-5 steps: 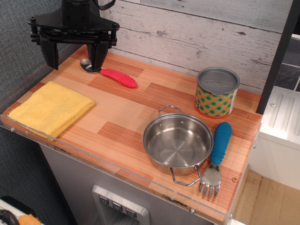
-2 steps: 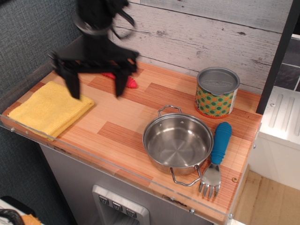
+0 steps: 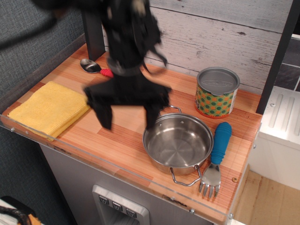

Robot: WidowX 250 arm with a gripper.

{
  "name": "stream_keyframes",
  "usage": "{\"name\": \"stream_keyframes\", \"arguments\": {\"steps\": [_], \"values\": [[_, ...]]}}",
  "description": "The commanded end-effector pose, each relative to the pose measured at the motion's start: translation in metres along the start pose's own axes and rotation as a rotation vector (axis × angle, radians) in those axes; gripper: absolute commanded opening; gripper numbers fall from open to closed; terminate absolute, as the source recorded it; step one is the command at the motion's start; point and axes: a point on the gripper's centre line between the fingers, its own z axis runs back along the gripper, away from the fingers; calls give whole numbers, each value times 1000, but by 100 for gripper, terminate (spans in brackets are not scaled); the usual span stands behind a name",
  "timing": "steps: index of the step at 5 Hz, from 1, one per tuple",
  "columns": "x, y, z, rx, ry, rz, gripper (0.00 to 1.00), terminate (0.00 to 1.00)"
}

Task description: Put the pot on top of the cloth.

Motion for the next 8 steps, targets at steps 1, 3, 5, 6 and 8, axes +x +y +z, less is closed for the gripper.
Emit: {"name": "stream_keyframes", "arguments": {"steps": [1,3,5,6,8], "values": [[-7,-16,-26,-22,-7,-19,100,0],[-7,-12,-55,-3,29,9,100,0],[-3,-3,-54,-50,28,47,0,0],[2,6,-46,-80,18,72,0,0],[13,17,-27,-46,44,96,0,0]]}}
